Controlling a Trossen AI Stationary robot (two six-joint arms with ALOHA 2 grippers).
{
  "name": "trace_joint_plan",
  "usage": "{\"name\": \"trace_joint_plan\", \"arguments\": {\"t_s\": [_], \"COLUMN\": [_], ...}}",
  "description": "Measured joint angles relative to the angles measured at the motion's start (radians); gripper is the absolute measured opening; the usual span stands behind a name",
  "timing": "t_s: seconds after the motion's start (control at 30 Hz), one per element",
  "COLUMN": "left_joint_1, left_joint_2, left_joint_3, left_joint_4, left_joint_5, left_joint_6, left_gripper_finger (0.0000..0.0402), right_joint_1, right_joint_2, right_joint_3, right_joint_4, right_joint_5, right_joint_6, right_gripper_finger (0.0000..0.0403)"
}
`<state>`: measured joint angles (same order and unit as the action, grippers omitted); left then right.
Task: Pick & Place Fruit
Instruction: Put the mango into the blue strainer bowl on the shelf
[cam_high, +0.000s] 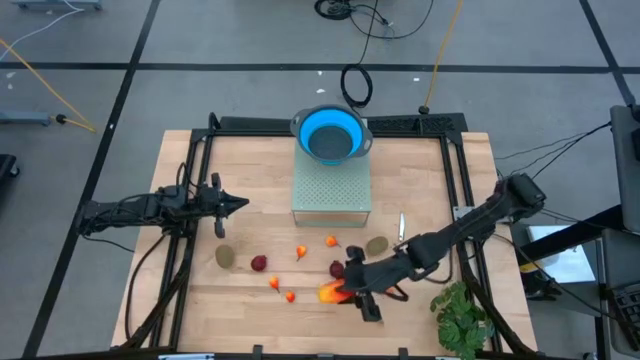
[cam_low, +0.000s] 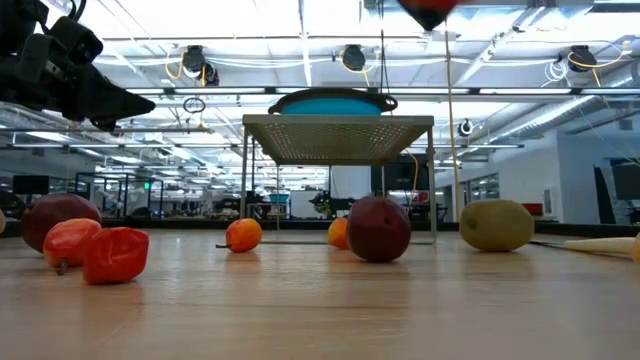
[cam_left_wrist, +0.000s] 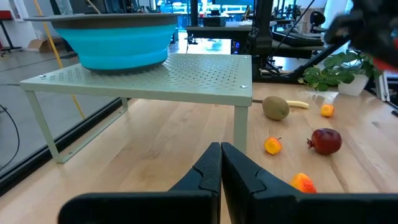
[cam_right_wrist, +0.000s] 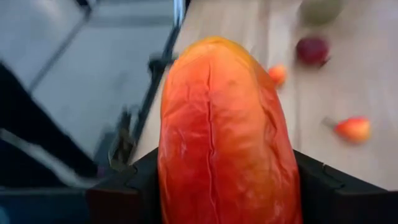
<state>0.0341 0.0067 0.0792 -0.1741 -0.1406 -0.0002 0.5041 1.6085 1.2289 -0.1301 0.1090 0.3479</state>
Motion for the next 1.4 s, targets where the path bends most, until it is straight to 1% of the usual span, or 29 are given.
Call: {"name": "trace_joint_plan", "arguments": {"t_s": [0.17, 0.37, 0.7, 0.83, 0.97, 1.1, 1.4], "left_joint_1": [0.000, 0.000, 0.000, 0.000, 0.000, 0.000, 0.000], "left_joint_2": [0.000, 0.000, 0.000, 0.000, 0.000, 0.000, 0.000], "left_joint_3": [0.000, 0.000, 0.000, 0.000, 0.000, 0.000, 0.000], "left_joint_4": [0.000, 0.000, 0.000, 0.000, 0.000, 0.000, 0.000], "left_joint_5": [0.000, 0.000, 0.000, 0.000, 0.000, 0.000, 0.000], "left_joint_6": [0.000, 0.000, 0.000, -0.008, -0.008, -0.008, -0.005], "left_gripper_finger": [0.0010, 0.0010, 0.0010, 0.0010, 0.0010, 0.0010, 0.0010], "right_joint_1": [0.000, 0.000, -0.040, -0.070, -0.109, -0.152, -0.214], "right_joint_2": [-0.073, -0.146, -0.212, -0.227, -0.235, -0.240, -0.238], "right_joint_3": [0.000, 0.000, 0.000, 0.000, 0.000, 0.000, 0.000], "right_joint_4": [0.056, 0.059, 0.042, 0.044, 0.047, 0.053, 0.051], "right_joint_5": [0.104, 0.200, 0.203, 0.162, 0.107, 0.049, 0.046], "right_joint_6": [0.048, 0.068, 0.078, 0.046, -0.036, -0.171, -0.485], "right_gripper_finger": [0.0223, 0.0221, 0.0224, 0.0225, 0.0226, 0.0224, 0.0225]}}
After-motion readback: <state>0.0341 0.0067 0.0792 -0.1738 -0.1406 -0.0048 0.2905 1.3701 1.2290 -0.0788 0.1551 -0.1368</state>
